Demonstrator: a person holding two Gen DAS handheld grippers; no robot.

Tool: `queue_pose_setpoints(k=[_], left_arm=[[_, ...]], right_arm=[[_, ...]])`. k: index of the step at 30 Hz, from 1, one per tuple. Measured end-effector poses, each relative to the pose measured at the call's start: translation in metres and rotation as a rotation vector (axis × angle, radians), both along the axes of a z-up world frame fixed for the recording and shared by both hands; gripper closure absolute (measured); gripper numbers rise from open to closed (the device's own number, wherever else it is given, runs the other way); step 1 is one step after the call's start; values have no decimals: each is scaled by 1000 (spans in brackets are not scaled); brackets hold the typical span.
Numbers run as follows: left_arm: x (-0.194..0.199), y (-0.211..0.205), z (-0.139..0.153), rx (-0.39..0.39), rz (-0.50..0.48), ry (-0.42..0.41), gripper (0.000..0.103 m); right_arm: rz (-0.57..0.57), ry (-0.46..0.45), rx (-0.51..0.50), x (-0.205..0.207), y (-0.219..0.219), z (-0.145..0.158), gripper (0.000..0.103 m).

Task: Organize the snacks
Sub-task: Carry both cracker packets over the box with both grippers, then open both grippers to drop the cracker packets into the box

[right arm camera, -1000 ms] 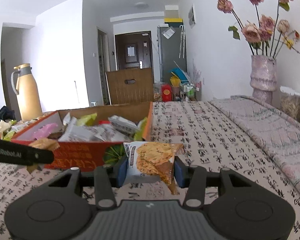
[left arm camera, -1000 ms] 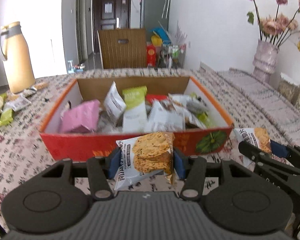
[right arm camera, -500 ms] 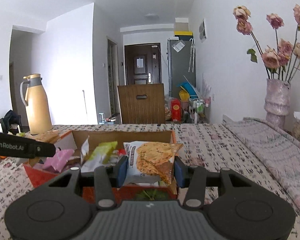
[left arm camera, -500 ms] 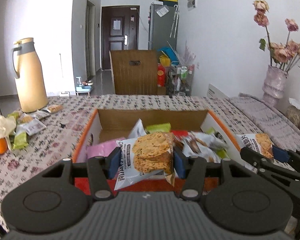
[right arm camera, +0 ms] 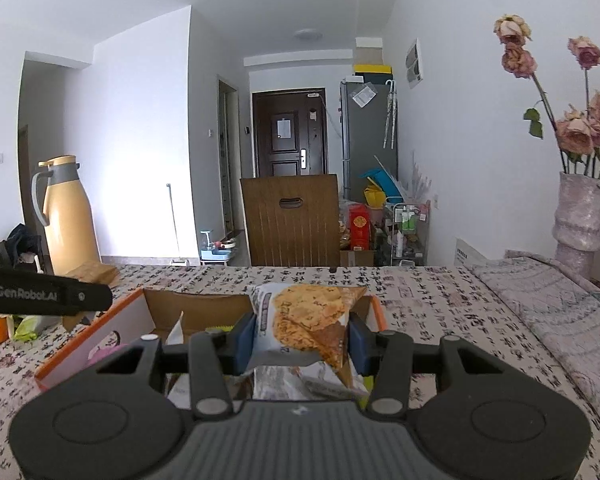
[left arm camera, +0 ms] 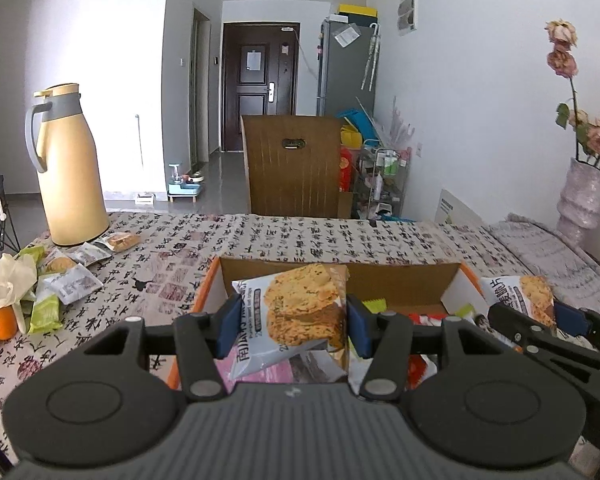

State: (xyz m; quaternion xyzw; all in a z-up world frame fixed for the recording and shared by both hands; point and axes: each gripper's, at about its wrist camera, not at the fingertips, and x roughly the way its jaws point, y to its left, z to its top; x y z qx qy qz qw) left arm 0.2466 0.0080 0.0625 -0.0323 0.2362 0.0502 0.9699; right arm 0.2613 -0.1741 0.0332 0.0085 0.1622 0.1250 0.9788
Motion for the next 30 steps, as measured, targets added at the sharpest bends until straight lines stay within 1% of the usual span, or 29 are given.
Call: queue_pose_setpoints(k=[4,9,16,18,19,20,21,22,23,24,25,26,27,28,29,30], left_arm=[[13,6,-9,-4,10,-2,48],[24,16,-27,-26,15,11,48],[32,19,-42,-39,-18,41,48],[32,20,-43,-43,-21,44,47],[32,21,-44,-44,-20,44,44],[31,21,-44,-46,-19,43,40],[30,21,-43,-46,-15,37,38],[29,21,-42,-45,-15,31,35],[28,21,-42,-46,-15,28,25],[27,22,-41,-47,-11,20,19],[26,23,-40,-49,-5,13,7],[25,24,-39,-51,2,3,0],[23,25,-38,-55,9,-7,0],[22,26,-37,-58,10,-10,0],[22,27,-36,-64,8,-11,0],[22,28,-35,-66,9,-11,0]], right_arm=[[6,15,-6,16,9,-5,57],[14,36,-6,28,13,-18,57],[22,72,-2,38,12,-34,57],[21,78,-4,40,12,-35,57],[20,80,-5,40,12,-36,56],[19,81,-6,39,12,-36,54],[17,80,-5,39,12,-35,50],[10,75,-4,38,11,-35,50],[9,74,-3,39,11,-34,48],[6,75,5,39,9,-34,40],[2,75,13,39,8,-34,33],[-6,73,16,39,7,-34,18],[-16,68,18,38,5,-34,11],[-21,66,21,38,4,-33,8],[-24,67,28,38,3,-33,3],[-26,66,34,38,2,-33,0]])
